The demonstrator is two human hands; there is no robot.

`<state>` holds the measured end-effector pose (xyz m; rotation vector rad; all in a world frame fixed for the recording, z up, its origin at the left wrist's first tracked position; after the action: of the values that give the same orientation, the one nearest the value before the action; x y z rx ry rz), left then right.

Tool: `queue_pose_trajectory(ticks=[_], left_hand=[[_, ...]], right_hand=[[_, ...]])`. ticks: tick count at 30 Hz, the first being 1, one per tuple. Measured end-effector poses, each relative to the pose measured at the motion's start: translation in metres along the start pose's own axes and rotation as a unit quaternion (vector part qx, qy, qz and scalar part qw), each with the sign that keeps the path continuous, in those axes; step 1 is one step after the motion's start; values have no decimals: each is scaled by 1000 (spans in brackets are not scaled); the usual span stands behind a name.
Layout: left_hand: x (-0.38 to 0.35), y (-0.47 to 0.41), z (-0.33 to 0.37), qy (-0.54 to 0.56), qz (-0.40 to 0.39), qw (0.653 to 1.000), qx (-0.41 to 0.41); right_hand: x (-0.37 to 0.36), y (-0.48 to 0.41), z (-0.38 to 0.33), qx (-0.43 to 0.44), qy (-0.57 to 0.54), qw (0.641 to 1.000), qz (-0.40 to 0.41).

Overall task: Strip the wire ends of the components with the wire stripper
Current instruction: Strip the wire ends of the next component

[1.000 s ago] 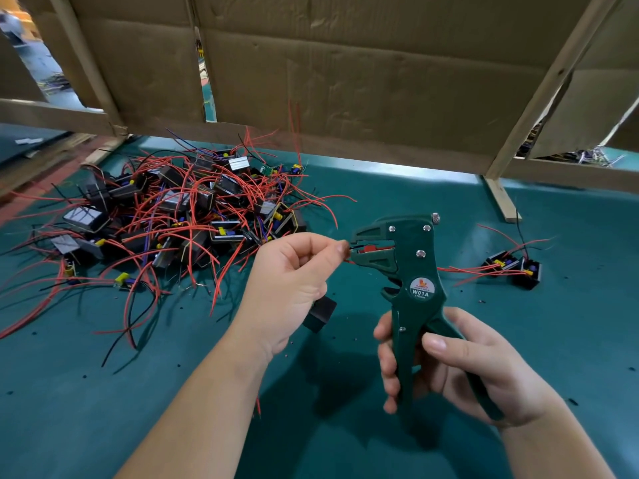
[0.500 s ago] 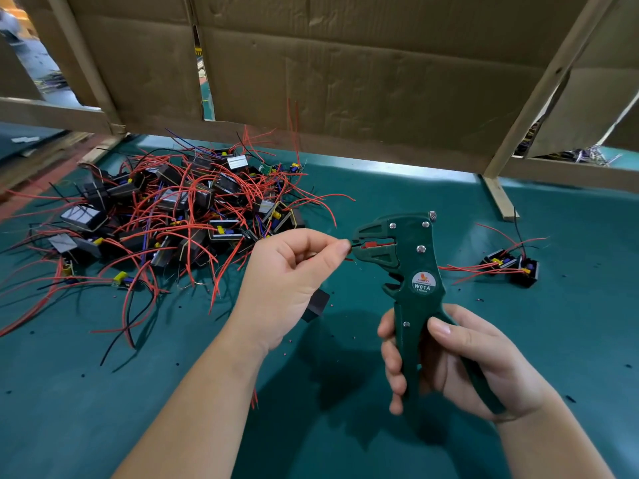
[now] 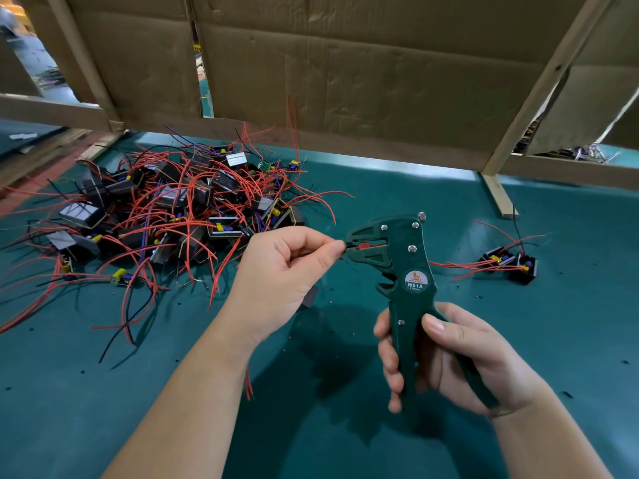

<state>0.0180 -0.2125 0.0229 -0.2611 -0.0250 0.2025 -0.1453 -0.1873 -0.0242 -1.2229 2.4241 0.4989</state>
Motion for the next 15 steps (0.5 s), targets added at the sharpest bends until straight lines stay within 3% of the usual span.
queue_pose_trajectory(ticks=[6, 11, 15], left_hand=[[7, 0, 4, -112, 11, 993, -47], [3, -3, -8, -249, -35, 967, -50], [3, -3, -6, -286, -44, 955, -62]], right_hand=[[-2, -8, 9, 10, -29, 998, 55], [10, -15, 10, 30, -15, 978, 205], [13, -12, 3, 27, -45, 985, 163]])
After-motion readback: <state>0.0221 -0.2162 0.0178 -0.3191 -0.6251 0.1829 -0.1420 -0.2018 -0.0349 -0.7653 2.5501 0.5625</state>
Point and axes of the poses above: each hand's wrist, its own y-axis away from the middle knuckle, its own x-axis out of the back of the hand, z = x × y, the point moved 9 cm from there along -y, towards the middle knuckle
